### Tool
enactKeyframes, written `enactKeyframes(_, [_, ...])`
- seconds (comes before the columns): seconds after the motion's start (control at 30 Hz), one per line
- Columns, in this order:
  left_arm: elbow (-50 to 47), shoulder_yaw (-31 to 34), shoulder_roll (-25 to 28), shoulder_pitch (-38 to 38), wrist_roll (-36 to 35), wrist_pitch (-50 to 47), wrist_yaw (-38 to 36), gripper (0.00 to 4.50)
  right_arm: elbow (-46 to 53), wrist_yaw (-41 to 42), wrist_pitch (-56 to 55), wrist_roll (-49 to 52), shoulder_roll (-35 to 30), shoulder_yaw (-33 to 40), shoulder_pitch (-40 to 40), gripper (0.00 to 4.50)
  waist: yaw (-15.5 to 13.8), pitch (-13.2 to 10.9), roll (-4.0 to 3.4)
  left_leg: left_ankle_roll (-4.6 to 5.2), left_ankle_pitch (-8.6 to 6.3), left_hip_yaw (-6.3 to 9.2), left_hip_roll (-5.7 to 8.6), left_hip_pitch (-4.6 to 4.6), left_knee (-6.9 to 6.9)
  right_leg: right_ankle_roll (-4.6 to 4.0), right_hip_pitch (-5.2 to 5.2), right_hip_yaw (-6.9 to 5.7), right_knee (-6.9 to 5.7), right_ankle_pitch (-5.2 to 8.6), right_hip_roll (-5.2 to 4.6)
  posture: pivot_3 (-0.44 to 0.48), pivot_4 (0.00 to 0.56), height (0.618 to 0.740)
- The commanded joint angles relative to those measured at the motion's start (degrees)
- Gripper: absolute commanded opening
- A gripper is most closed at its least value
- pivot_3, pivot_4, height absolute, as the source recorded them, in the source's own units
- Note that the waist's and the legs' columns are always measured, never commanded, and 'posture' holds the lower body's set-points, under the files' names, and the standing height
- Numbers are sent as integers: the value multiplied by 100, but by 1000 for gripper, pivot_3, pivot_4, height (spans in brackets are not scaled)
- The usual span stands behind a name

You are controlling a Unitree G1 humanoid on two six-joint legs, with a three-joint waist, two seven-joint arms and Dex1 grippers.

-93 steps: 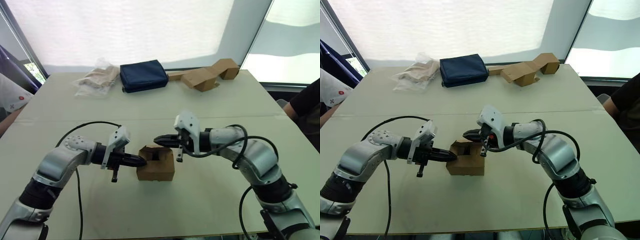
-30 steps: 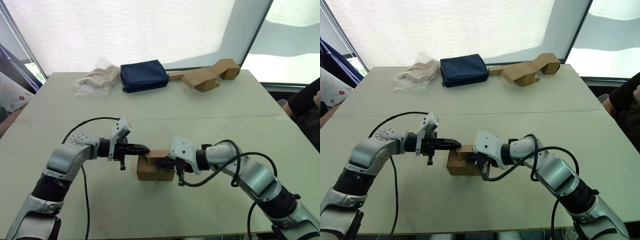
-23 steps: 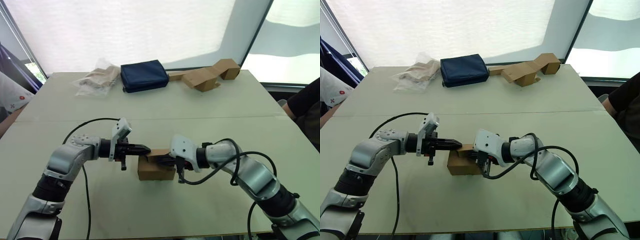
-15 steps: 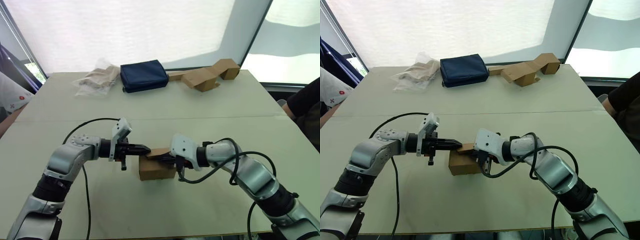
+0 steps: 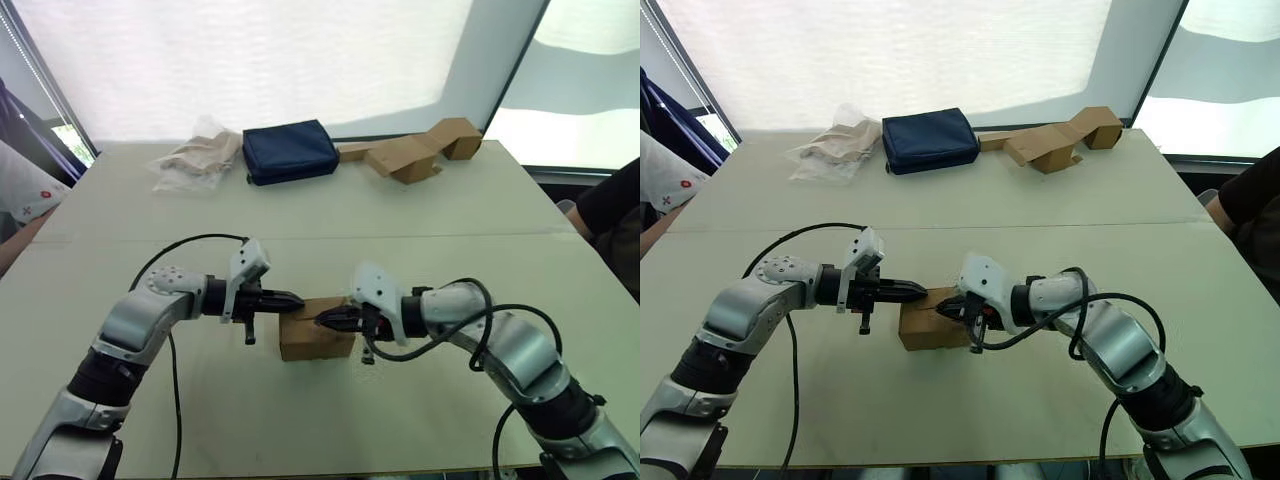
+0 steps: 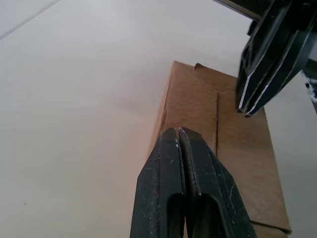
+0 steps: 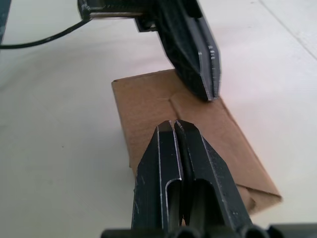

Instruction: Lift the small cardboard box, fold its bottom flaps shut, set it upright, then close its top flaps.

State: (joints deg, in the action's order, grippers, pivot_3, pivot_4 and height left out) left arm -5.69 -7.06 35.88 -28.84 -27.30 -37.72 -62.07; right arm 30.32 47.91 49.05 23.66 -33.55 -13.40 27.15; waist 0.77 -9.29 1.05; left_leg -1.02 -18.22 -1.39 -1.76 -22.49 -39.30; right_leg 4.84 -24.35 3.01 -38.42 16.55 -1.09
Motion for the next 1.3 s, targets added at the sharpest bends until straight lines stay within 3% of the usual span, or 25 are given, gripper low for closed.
enactKeyframes(0.03, [-379,528,-2,-2,-271,102,203,52,141,-216,-7,284,122,530,77,0,17,0,0,0,0,0,0,0,0,0,0,0,0,0,0,0,150,740])
enactKeyframes(0.2, [-1282,692,123,304,-690,-548,497,52,-96,-231,-198,174,-46,618,56,0,23,0,0,0,0,0,-4,1,2,0,-1,1,0,0,-6,0,150,740])
enactKeyframes(0.4, [-2021,294,300,824,-418,-603,834,52,-121,-133,-320,88,-127,307,62,0,17,0,0,0,0,0,-1,1,2,0,0,1,0,0,-13,0,150,740])
enactKeyframes(0.83, [-1848,319,-84,964,-443,-625,1480,52,-409,-119,-683,-373,-98,-276,31,0,11,0,0,0,0,-1,0,2,2,0,1,1,2,0,-12,0,150,740])
enactKeyframes(1.3, [-1729,81,29,1003,-223,-412,1396,52,-639,-164,-788,-634,12,-495,31,0,11,0,0,0,0,-1,1,3,2,0,1,1,2,0,-12,0,150,740])
